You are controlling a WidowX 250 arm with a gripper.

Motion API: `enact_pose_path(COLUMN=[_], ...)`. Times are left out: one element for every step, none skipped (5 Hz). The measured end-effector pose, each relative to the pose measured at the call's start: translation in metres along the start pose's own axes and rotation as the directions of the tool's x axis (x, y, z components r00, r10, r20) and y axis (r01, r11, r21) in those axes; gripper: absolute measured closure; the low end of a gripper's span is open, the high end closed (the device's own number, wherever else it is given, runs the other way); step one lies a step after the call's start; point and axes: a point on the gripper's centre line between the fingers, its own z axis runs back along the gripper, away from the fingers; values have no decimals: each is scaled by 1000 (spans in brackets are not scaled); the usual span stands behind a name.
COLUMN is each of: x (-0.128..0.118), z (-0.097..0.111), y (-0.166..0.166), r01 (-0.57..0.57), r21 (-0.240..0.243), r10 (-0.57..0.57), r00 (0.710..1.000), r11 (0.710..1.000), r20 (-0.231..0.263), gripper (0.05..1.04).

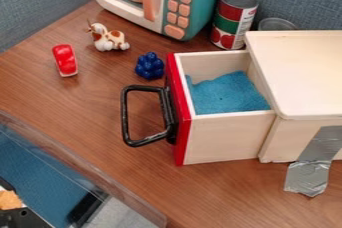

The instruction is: Closed the drawer

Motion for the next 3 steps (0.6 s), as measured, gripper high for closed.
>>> enact_pose_path(x=[-1, -16, -23], z=[-11, -41, -58], y=[-1, -10, -14], r01=[9, 167, 305], r21=[-4, 17, 29], r10=[-9, -166, -303], r00=[999, 985, 952], r11=[1000, 986, 952], r20=[-30, -50, -51], gripper=[83, 83, 83])
